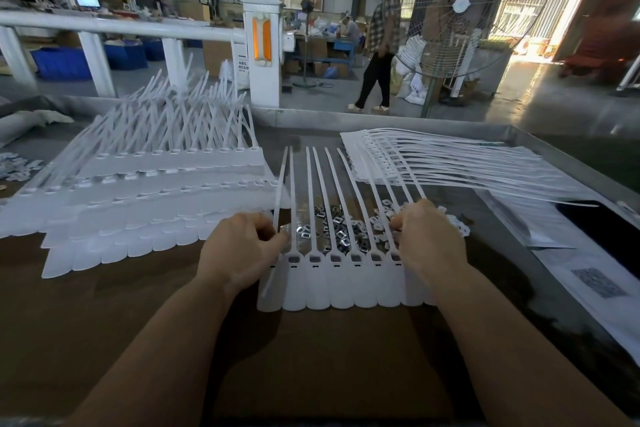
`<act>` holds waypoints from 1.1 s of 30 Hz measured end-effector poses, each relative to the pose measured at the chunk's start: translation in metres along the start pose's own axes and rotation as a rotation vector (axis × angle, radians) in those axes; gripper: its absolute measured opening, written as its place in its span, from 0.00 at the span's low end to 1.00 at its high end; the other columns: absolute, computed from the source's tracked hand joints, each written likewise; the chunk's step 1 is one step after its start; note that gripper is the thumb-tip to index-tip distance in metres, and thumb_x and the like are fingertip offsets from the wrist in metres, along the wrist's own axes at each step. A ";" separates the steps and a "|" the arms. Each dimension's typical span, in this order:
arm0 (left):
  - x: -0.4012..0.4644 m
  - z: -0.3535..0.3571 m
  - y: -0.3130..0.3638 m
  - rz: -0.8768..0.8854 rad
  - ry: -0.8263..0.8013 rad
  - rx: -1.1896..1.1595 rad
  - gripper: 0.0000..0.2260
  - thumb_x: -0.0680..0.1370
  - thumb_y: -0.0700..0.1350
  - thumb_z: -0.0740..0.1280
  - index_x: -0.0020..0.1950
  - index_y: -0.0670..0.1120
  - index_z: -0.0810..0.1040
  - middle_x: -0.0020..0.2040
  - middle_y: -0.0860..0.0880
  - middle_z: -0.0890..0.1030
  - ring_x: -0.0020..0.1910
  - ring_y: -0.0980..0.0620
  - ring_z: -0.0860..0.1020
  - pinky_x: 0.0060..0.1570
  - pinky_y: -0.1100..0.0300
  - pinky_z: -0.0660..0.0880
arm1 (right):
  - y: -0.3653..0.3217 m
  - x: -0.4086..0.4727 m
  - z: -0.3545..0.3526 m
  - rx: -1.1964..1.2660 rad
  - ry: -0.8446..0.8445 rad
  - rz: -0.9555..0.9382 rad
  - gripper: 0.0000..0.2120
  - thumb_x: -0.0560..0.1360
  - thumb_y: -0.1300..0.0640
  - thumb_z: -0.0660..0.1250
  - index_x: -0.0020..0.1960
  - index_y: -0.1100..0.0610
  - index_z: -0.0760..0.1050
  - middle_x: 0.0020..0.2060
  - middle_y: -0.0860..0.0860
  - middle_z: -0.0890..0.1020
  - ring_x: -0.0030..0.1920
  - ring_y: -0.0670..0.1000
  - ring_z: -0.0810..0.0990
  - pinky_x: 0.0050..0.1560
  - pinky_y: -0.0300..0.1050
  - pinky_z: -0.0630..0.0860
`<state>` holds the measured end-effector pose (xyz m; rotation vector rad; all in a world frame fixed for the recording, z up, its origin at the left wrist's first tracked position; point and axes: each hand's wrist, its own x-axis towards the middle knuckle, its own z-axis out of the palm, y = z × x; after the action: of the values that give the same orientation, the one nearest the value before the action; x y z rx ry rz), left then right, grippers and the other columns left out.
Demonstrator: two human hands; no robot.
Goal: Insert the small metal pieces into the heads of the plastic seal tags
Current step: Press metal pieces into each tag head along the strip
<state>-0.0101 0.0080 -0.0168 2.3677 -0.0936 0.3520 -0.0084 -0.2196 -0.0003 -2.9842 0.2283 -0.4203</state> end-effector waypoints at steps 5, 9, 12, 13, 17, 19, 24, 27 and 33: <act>-0.002 0.001 0.001 0.030 -0.021 0.010 0.12 0.74 0.50 0.68 0.31 0.51 0.74 0.31 0.54 0.77 0.34 0.57 0.75 0.32 0.61 0.68 | -0.001 0.004 0.000 -0.017 -0.041 0.030 0.10 0.75 0.62 0.66 0.55 0.55 0.79 0.51 0.53 0.76 0.43 0.49 0.76 0.48 0.43 0.76; -0.004 0.001 0.002 0.040 -0.019 0.005 0.13 0.73 0.51 0.68 0.30 0.53 0.72 0.31 0.56 0.76 0.34 0.57 0.74 0.31 0.62 0.65 | -0.001 0.001 0.001 -0.008 -0.002 0.016 0.10 0.74 0.62 0.67 0.54 0.54 0.79 0.50 0.52 0.77 0.45 0.49 0.77 0.49 0.43 0.77; -0.003 0.002 0.004 0.047 -0.014 0.008 0.13 0.74 0.51 0.68 0.30 0.53 0.72 0.30 0.56 0.76 0.33 0.56 0.74 0.32 0.62 0.66 | 0.000 -0.003 0.001 0.028 0.051 -0.014 0.10 0.74 0.63 0.67 0.53 0.53 0.81 0.48 0.52 0.78 0.47 0.49 0.77 0.50 0.43 0.78; -0.003 0.002 0.005 0.050 -0.013 0.011 0.13 0.74 0.51 0.68 0.30 0.53 0.72 0.30 0.55 0.76 0.34 0.56 0.75 0.32 0.62 0.67 | 0.000 -0.003 0.001 0.037 0.081 -0.024 0.10 0.74 0.63 0.67 0.52 0.53 0.81 0.47 0.51 0.78 0.47 0.49 0.77 0.49 0.43 0.77; -0.005 0.002 0.007 0.068 -0.014 0.014 0.11 0.74 0.52 0.67 0.32 0.53 0.73 0.31 0.56 0.75 0.35 0.56 0.75 0.31 0.62 0.66 | -0.001 -0.005 0.001 0.083 0.124 -0.011 0.11 0.76 0.64 0.63 0.51 0.52 0.80 0.42 0.50 0.80 0.41 0.48 0.78 0.44 0.41 0.77; -0.005 0.002 0.007 0.082 -0.006 0.012 0.11 0.74 0.52 0.67 0.32 0.53 0.72 0.31 0.56 0.75 0.34 0.55 0.75 0.31 0.62 0.66 | -0.005 -0.009 0.001 0.140 0.170 -0.029 0.10 0.77 0.64 0.62 0.52 0.53 0.79 0.41 0.50 0.81 0.42 0.48 0.78 0.44 0.42 0.77; -0.005 0.001 0.008 0.108 0.017 -0.009 0.10 0.74 0.52 0.68 0.33 0.52 0.74 0.31 0.56 0.76 0.34 0.55 0.75 0.32 0.61 0.67 | -0.025 -0.019 -0.002 0.444 0.214 -0.186 0.08 0.78 0.58 0.62 0.52 0.55 0.79 0.42 0.49 0.82 0.40 0.46 0.76 0.42 0.37 0.73; -0.006 0.001 0.007 0.130 0.021 -0.011 0.09 0.74 0.52 0.67 0.36 0.52 0.76 0.32 0.56 0.76 0.35 0.55 0.75 0.35 0.59 0.71 | -0.037 -0.025 0.002 0.545 0.178 -0.279 0.07 0.77 0.59 0.63 0.52 0.57 0.80 0.42 0.50 0.82 0.40 0.45 0.77 0.42 0.31 0.70; -0.006 0.003 0.010 0.156 0.035 -0.019 0.07 0.74 0.52 0.67 0.38 0.52 0.77 0.33 0.57 0.76 0.35 0.56 0.74 0.36 0.59 0.72 | -0.038 -0.036 0.015 0.658 0.208 -0.334 0.07 0.76 0.63 0.65 0.52 0.58 0.80 0.45 0.50 0.83 0.44 0.42 0.77 0.48 0.27 0.71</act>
<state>-0.0165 -0.0013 -0.0141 2.3410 -0.2652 0.4647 -0.0335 -0.1751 -0.0195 -2.3228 -0.3359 -0.6836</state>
